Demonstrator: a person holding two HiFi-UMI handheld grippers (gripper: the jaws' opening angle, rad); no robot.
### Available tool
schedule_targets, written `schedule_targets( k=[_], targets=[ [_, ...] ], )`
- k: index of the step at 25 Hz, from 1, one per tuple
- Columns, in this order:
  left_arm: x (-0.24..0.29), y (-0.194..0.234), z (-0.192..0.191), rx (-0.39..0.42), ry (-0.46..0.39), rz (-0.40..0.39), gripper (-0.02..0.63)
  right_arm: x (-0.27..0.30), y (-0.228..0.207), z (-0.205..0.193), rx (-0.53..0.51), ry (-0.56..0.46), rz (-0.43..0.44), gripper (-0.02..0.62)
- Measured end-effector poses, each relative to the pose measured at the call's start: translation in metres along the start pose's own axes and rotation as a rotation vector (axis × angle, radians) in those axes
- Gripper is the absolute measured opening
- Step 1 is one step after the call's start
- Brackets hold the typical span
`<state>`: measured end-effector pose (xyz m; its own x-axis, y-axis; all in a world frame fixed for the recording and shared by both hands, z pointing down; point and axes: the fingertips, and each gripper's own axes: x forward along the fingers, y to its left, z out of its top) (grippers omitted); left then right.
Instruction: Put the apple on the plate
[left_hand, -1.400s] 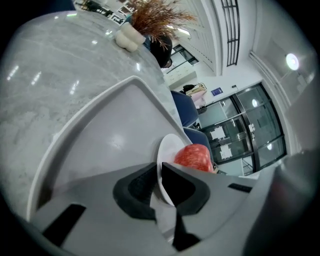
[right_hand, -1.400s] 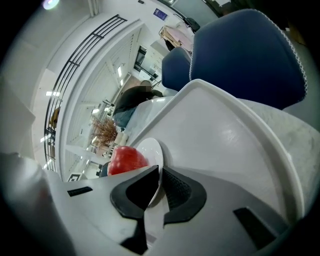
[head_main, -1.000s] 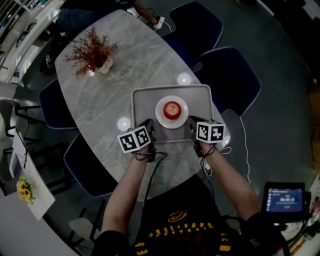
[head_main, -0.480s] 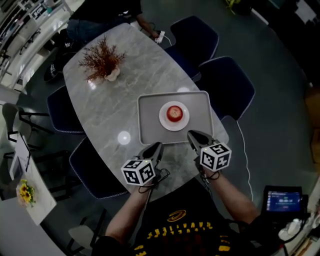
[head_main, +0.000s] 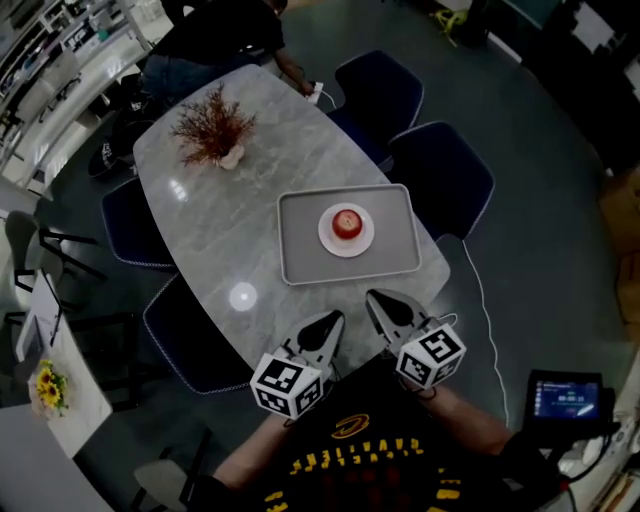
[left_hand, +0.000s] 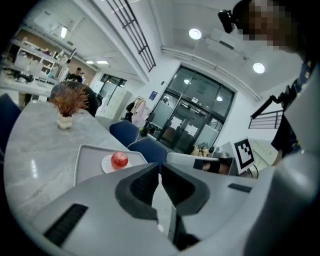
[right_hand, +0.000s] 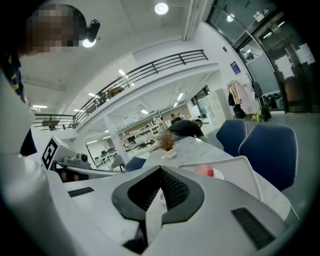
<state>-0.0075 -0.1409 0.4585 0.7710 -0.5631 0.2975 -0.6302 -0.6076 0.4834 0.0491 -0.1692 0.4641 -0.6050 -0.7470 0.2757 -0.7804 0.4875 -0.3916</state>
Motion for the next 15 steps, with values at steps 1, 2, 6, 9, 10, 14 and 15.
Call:
schedule_targets(
  k=[1, 2, 6, 9, 10, 14, 15],
  targets=[
    [-0.005, -0.004, 0.004, 0.042, -0.004, -0.004, 0.020, -0.005, 0.008, 0.003, -0.017, -0.022, -0.004, 0.006],
    [-0.007, -0.008, 0.008, 0.077, -0.008, -0.004, 0.020, -0.009, 0.014, 0.006, -0.033, -0.037, -0.004, 0.006],
    [-0.012, -0.019, 0.018, 0.151, -0.036, 0.001, 0.020, -0.017, 0.027, 0.012, -0.090, -0.059, 0.005, 0.006],
    [-0.030, -0.022, 0.015, 0.188, -0.045, -0.017, 0.020, -0.018, 0.046, 0.011, -0.119, -0.079, -0.006, 0.006],
    [-0.036, -0.022, 0.014, 0.195, -0.045, -0.021, 0.020, -0.019, 0.052, 0.009, -0.127, -0.083, -0.012, 0.006],
    [-0.043, -0.021, 0.012, 0.209, -0.064, -0.034, 0.020, -0.020, 0.059, 0.005, -0.158, -0.092, -0.029, 0.006],
    [-0.042, -0.020, 0.014, 0.210, -0.071, -0.033, 0.020, -0.019, 0.058, 0.006, -0.164, -0.090, -0.032, 0.006]
  ],
)
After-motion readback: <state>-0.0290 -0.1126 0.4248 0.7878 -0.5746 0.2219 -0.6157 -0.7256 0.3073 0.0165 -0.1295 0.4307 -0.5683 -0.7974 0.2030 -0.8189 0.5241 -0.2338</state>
